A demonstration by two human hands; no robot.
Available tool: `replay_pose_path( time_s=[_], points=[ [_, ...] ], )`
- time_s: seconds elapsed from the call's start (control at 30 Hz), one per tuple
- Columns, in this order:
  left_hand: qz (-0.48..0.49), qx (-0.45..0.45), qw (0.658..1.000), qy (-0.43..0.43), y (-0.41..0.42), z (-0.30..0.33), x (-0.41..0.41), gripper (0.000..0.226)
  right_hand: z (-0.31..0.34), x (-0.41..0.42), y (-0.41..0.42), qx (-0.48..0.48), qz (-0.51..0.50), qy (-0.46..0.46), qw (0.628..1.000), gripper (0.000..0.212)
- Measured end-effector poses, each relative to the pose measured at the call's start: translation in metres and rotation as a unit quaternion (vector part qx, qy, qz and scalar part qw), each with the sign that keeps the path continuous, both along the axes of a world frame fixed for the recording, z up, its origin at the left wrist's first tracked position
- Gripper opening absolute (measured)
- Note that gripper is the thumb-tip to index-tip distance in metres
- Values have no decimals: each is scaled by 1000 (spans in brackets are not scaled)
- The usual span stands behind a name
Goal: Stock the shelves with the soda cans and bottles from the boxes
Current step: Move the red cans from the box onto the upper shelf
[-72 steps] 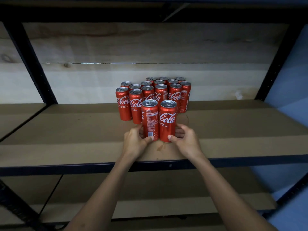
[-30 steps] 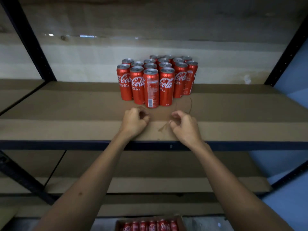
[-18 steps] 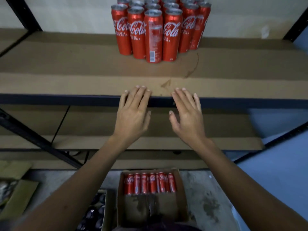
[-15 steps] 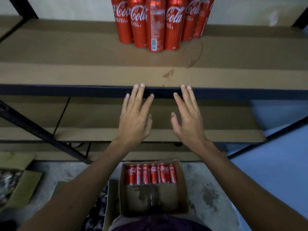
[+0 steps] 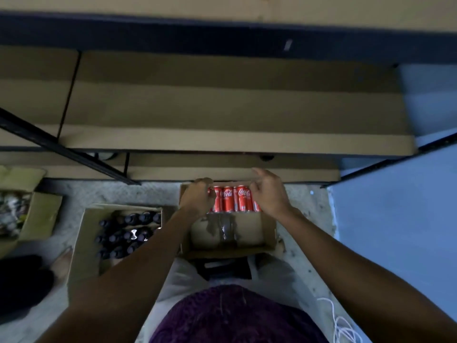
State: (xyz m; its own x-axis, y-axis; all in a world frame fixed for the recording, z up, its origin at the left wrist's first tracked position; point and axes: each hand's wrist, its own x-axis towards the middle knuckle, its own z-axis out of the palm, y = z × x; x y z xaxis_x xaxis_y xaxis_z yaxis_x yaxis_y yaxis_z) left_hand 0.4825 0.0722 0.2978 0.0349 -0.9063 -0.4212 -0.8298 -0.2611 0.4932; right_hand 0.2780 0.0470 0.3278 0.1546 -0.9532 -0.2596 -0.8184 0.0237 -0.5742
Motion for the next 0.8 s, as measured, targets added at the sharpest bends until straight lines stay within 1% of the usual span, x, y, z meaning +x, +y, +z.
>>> replay_pose_path(
  time_s=[0.07, 0.13, 0.3, 0.43, 0.5, 0.57, 0.63, 0.67, 0.73, 0.8],
  points=[
    [-1, 14, 1000, 0, 1, -22, -3, 25, -26, -4, 4, 26, -13, 14, 999, 43],
    [1, 32, 999, 7, 1, -48, -7, 19, -55, -9, 7, 44, -21, 30, 998, 40],
    [28, 65, 997, 39, -1, -126, -14, 25, -141, -23, 8, 78, -16, 43, 996, 35],
    [59, 80, 994, 45, -3, -196, -17, 29, -209, -29, 8, 101, -28, 68, 992, 31],
    [77, 90, 991, 58, -2, -232, -19, 30, -248, -31, 7, 103, -37, 73, 991, 41],
    [99, 104, 987, 67, -3, -270, -20, 35, -305, -40, 7, 95, -50, 77, 991, 53],
    [113, 118, 984, 75, -4, -307, -21, 40, -363, -49, 6, 102, -60, 87, 989, 58],
    [115, 124, 982, 79, -6, -325, -21, 41, -376, -48, 6, 110, -67, 94, 987, 59],
    [125, 140, 978, 89, -8, -357, -22, 44, -380, -35, 4, 133, -73, 93, 984, 50],
    [131, 154, 975, 87, -11, -384, -23, 46, -391, -25, 1, 156, -79, 66, 982, 38]
  ],
)
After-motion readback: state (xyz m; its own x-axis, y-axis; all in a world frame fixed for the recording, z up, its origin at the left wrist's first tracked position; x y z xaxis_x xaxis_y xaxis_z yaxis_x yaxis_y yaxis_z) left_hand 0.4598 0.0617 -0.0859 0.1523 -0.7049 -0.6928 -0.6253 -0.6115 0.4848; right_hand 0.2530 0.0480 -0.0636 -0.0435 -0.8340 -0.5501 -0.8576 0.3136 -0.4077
